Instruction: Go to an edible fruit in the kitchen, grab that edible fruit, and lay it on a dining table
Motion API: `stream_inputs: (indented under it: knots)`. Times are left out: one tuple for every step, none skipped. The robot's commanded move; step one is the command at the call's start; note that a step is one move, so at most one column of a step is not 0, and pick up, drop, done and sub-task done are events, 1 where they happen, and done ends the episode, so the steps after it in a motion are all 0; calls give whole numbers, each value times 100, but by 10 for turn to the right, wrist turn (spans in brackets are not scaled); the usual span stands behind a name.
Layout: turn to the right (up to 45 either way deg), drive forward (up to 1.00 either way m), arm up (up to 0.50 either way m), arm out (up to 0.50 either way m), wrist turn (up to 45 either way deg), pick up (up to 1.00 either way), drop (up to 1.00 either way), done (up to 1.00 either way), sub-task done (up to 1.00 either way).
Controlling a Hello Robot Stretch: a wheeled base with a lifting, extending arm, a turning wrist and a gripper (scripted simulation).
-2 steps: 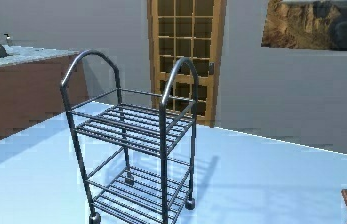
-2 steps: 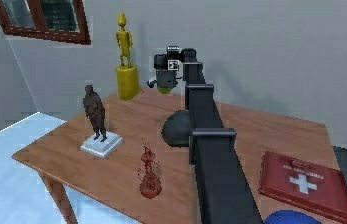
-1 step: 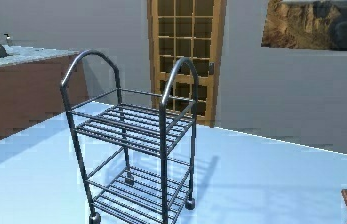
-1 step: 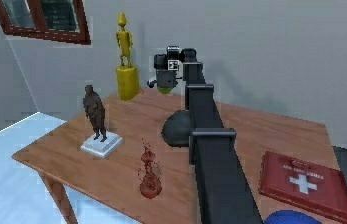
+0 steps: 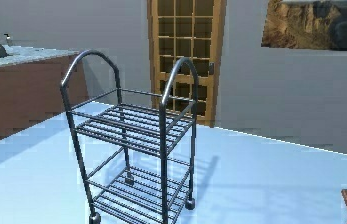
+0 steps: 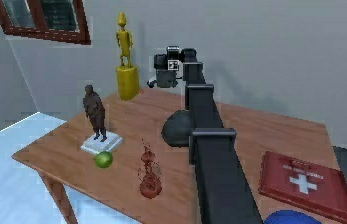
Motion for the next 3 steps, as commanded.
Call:
stream_inputs:
  knots:
    - [0, 0, 2, 0, 0, 0, 0, 0, 0]
    - [0, 0, 0, -8, 0, 0, 0, 0, 0]
    - [0, 0, 0, 0, 0, 0, 0, 100, 0]
